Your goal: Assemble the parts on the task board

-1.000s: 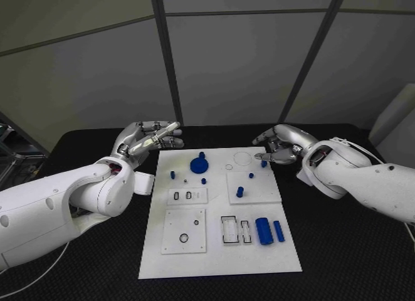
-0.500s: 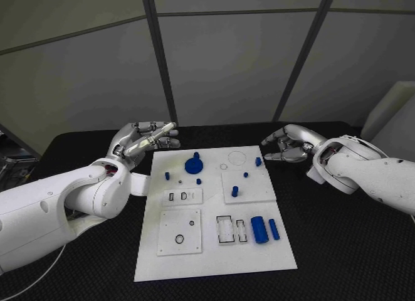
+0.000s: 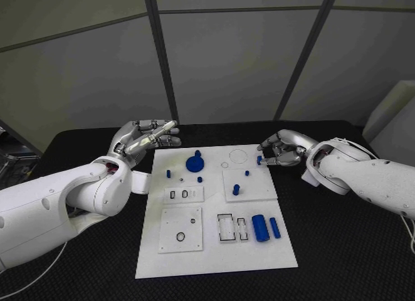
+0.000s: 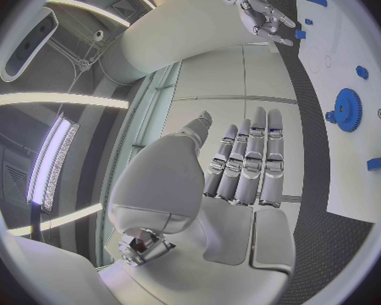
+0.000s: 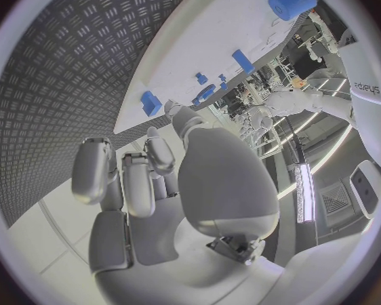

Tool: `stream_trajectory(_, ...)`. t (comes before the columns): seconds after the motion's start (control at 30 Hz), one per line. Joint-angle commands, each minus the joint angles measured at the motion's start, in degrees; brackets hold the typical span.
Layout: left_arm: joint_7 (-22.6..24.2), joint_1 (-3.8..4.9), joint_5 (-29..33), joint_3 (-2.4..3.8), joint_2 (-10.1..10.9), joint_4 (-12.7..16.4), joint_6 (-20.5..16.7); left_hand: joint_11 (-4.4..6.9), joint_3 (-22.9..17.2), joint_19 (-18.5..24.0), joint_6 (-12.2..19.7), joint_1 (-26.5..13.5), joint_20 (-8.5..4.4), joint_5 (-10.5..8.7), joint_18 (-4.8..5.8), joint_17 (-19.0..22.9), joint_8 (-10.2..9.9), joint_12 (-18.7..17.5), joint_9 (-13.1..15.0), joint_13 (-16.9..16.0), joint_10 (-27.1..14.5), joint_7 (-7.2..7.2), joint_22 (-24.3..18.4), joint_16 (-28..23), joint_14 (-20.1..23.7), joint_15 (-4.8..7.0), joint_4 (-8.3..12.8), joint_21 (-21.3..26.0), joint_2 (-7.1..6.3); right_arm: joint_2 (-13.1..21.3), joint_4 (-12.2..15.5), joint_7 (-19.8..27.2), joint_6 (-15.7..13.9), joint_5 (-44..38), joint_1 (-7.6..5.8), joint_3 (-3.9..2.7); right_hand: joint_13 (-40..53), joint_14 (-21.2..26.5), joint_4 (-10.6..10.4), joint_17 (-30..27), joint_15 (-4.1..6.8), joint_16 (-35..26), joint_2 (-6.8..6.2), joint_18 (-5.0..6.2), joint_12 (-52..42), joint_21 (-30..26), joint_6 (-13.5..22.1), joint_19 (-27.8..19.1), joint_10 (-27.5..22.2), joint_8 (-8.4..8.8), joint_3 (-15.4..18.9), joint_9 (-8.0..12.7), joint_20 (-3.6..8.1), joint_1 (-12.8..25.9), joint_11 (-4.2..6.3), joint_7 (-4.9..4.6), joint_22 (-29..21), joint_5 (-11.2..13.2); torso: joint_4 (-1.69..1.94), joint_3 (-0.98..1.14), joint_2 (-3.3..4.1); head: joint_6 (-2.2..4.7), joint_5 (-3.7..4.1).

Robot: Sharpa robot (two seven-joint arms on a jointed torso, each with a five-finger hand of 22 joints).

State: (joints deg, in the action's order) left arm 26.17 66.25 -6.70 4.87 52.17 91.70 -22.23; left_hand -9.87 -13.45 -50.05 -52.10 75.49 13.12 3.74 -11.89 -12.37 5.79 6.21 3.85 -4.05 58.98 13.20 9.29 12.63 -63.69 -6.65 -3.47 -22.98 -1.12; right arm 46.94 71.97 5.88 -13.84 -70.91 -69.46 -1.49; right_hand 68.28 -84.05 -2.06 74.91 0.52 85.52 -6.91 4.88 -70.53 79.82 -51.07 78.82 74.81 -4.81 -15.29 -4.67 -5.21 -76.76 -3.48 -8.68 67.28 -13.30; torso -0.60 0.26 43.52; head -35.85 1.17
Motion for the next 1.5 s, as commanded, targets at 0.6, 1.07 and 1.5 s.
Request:
stream_trajectory(0.6,0.3,0.09,-0.3,0.05,-0.2,-0.3,0.8,-0.40,-0.3,0.3,0.4,-0.1,0.02,0.15,1.43,-0.1,-0.3,-0.2,0.0,0.0,0.0,0.79,-0.1,-0.3,0.2,-0.22,0.0,0.3,0.55,-1.1,-1.5,-1.1,1.0,-1.2,0.78,-0.01,0.7,-3.9,-0.3,5.7,0.07,-0.2,1.06,-0.51,-0.9,-0.1,-2.2,0.1,0.8,-1.33,0.9,-0.4,-0.27,-0.1,-0.32,-0.27,0.5,-0.3,-0.10,0.10,-0.08,-0.37,-0.21)
stream_trajectory(1.07,0.2,0.09,-0.3,0.05,-0.2,-0.3,0.9,-0.40,-0.3,0.3,0.4,-0.1,0.02,0.15,1.43,-0.1,-0.3,-0.2,0.0,0.0,0.0,0.79,-0.1,-0.3,0.2,-0.22,0.0,0.3,0.55,-1.9,-2.5,-1.4,-0.5,-1.2,0.79,-0.02,1.1,-4.0,-0.6,5.8,-0.02,-0.1,1.94,-0.55,-1.3,0.0,-3.5,0.3,1.1,-2.02,0.9,-0.6,-0.35,-0.2,-0.41,-0.38,0.7,-0.5,-0.03,0.07,-0.05,-0.46,-0.19)
stream_trajectory(1.5,0.2,0.09,-0.3,0.05,-0.1,-0.3,0.9,-0.40,-0.3,0.3,0.4,-0.1,0.02,0.15,1.43,-0.1,-0.3,-0.2,0.0,0.0,0.0,0.79,-0.1,-0.3,0.2,-0.22,0.0,0.3,0.55,-2.4,-2.8,-1.7,-0.6,-1.2,0.79,-0.02,1.5,-4.0,-0.5,6.1,0.16,0.0,2.88,-0.58,-1.7,0.1,-5.1,0.5,1.5,-3.00,0.6,-0.9,-0.26,-0.5,-0.14,-0.04,1.0,0.1,-0.04,0.12,-0.07,-0.61,-0.17)
